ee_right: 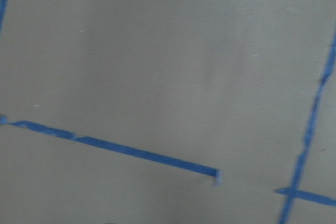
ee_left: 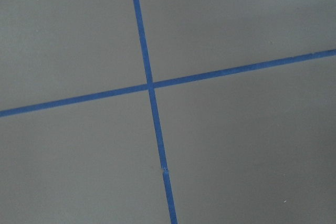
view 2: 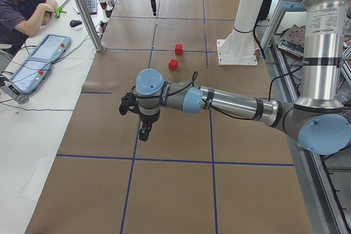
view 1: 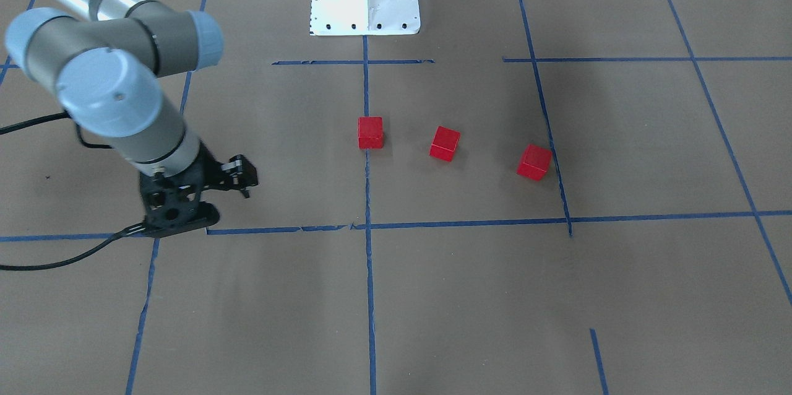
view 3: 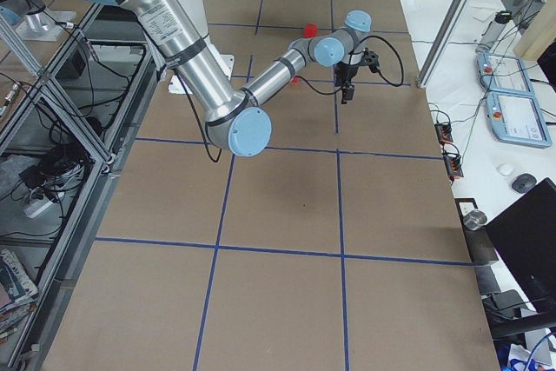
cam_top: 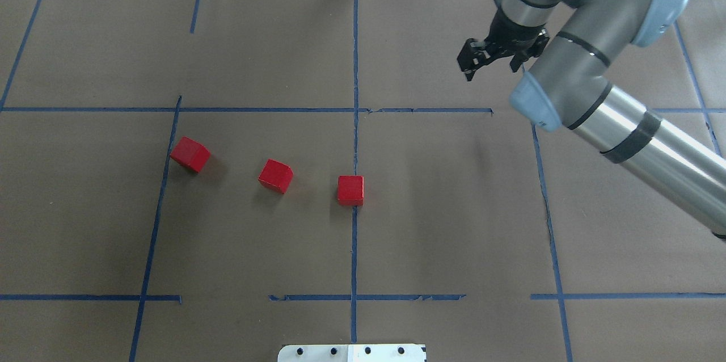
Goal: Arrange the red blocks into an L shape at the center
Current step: 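Withdraw the right arm while the left arm reaches toward the red cubes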
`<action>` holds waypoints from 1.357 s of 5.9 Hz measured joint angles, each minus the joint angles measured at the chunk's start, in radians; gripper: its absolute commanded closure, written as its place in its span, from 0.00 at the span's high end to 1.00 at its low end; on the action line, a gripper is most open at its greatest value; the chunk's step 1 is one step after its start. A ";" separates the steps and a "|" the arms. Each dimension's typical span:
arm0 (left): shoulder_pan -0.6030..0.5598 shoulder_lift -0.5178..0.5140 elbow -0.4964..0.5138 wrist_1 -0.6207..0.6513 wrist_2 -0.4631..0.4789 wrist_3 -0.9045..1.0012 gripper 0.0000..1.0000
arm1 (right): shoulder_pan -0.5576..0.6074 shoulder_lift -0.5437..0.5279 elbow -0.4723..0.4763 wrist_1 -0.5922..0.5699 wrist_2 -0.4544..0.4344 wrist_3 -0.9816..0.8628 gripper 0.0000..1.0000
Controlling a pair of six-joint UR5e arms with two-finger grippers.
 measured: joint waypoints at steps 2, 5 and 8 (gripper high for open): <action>0.090 -0.021 -0.038 -0.088 -0.062 -0.032 1.00 | 0.163 -0.266 0.131 0.003 0.023 -0.341 1.00; 0.340 -0.154 -0.055 -0.214 -0.083 -0.359 1.00 | 0.336 -0.769 0.465 0.014 0.028 -0.520 1.00; 0.673 -0.387 -0.042 -0.206 0.192 -0.735 1.00 | 0.515 -0.908 0.457 0.008 0.098 -0.675 1.00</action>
